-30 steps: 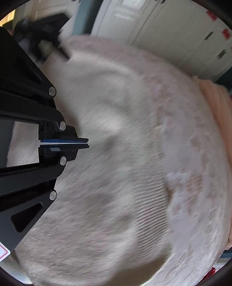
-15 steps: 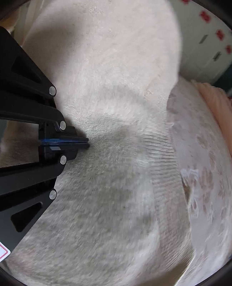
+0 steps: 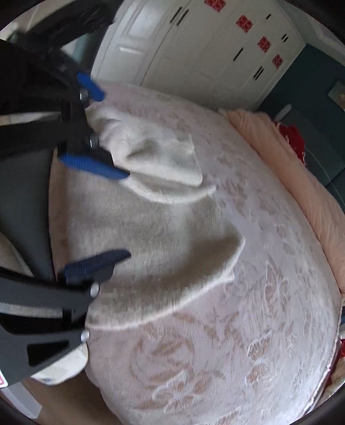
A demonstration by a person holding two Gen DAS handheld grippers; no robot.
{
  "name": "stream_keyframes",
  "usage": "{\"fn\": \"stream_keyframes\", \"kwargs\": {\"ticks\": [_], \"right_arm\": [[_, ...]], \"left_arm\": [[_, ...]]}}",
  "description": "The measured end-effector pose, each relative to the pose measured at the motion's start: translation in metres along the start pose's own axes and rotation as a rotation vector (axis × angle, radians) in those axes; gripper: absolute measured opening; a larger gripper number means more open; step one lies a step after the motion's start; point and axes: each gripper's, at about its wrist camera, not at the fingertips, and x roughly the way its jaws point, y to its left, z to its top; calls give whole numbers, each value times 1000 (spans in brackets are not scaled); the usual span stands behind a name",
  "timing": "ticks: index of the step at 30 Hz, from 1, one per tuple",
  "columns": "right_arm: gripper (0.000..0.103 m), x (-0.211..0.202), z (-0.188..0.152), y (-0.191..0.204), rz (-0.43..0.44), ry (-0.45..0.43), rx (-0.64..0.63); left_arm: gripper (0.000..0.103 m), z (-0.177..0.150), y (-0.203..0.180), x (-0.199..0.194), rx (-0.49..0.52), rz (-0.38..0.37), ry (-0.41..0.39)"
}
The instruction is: Fold small clothes
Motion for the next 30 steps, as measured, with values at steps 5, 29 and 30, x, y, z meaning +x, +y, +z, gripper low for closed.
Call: {"fn": "stream_keyframes", "kwargs": {"ticks": [5,29,30], "right_arm": [[66,27,7,26,116,58,40],[20,-56,32,64,-39,-135,-197],[20,-49,28,37,-82,-101,-146]], "left_arm": [[87,-31,24,5,45,134,48],[18,-16,33,43,-120,-39,174],[18,-17,25,49,-98,-40,184]]}}
